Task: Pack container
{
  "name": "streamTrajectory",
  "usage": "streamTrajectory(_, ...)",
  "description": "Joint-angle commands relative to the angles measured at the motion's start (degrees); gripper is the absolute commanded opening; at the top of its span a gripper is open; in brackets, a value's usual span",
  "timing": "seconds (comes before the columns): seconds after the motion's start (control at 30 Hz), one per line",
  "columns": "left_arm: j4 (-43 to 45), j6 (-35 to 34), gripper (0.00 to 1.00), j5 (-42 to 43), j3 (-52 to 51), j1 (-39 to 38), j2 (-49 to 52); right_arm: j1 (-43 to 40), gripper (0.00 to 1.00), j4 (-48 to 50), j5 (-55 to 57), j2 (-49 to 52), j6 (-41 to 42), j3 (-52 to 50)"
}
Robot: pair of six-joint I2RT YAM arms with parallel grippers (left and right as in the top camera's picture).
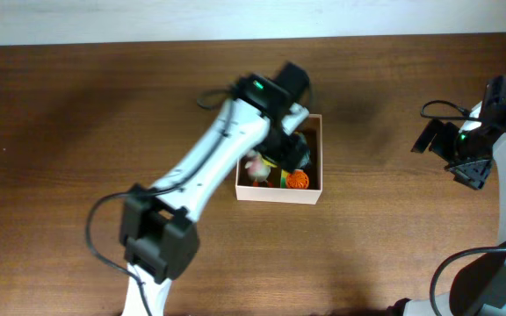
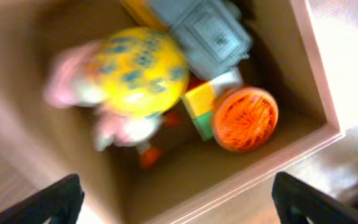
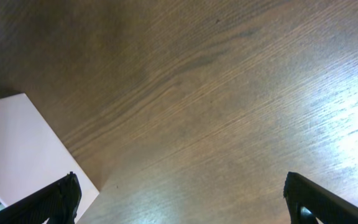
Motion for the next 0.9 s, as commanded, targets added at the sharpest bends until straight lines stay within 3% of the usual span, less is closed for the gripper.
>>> streamTrajectory(0.0,-4.6,0.0,0.99,-4.3,7.4,5.0,-7.3,-0.3,0.99,0.2,-0.5,0.0,-0.2,-0.3)
streamTrajectory(0.23,-12.2,-3.1,0.99,-11.5,11.9,16.6,-15.3,-0.3,0.99,0.2,-0.5,0.0,-0.2,-0.3)
streamTrajectory(0.5,-16.3,-6.6,0.99,-11.6,11.9,30.2,-18.4,-0.3,0.99,0.2,-0.5,0.0,-0.2,-0.3)
streamTrajectory(0.87,-16.3,-6.5,0.99,-11.6,11.8,34.0,-18.4,1.1,0.99,0.2,-0.5,-2.4,-0.2,-0.3)
